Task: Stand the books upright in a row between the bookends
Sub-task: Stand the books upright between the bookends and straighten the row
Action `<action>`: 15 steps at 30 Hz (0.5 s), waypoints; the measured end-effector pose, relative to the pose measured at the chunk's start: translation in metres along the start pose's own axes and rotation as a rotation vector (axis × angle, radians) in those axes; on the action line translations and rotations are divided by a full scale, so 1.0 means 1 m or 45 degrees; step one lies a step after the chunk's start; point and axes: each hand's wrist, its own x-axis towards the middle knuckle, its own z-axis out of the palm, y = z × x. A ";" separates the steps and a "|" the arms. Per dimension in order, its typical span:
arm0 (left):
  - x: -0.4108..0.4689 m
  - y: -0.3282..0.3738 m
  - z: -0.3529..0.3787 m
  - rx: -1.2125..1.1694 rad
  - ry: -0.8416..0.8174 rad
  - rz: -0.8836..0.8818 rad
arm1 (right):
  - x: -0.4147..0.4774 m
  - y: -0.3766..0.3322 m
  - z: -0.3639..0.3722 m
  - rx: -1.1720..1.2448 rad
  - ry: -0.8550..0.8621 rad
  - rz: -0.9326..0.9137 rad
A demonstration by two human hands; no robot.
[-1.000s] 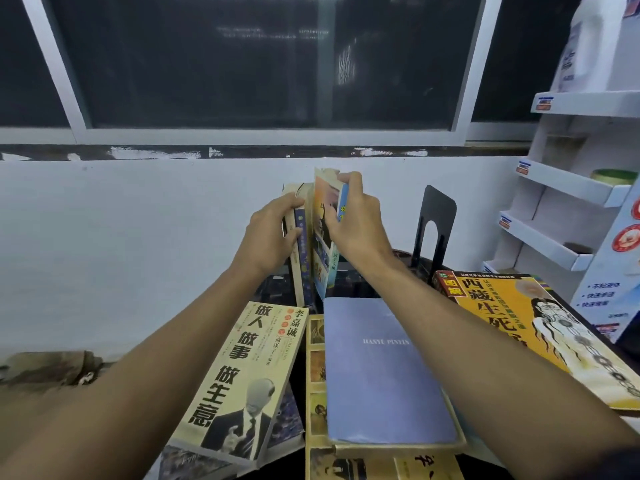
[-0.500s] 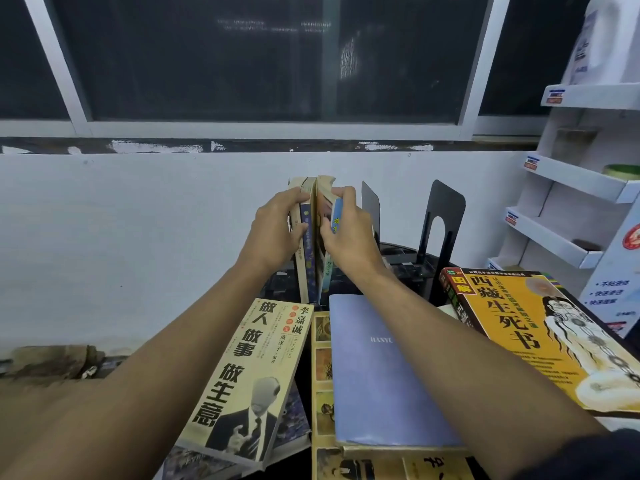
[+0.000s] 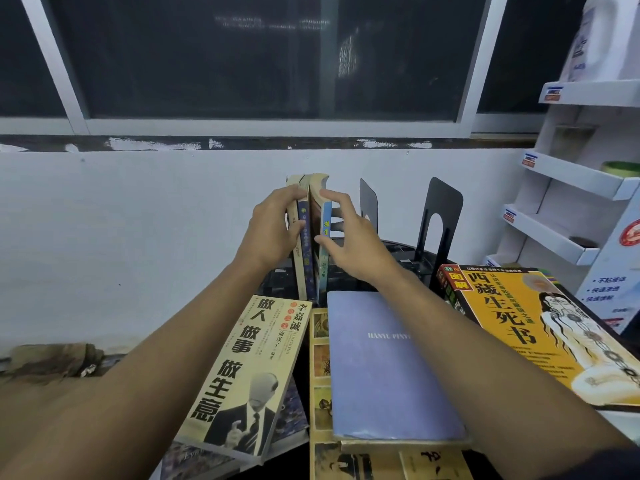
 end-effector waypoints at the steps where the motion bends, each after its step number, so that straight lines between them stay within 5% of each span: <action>1: 0.000 0.000 0.000 -0.005 0.001 0.001 | 0.000 0.001 -0.004 0.021 -0.073 0.019; 15: 0.001 -0.002 0.000 -0.014 0.007 -0.028 | 0.011 0.000 0.002 0.018 -0.098 0.007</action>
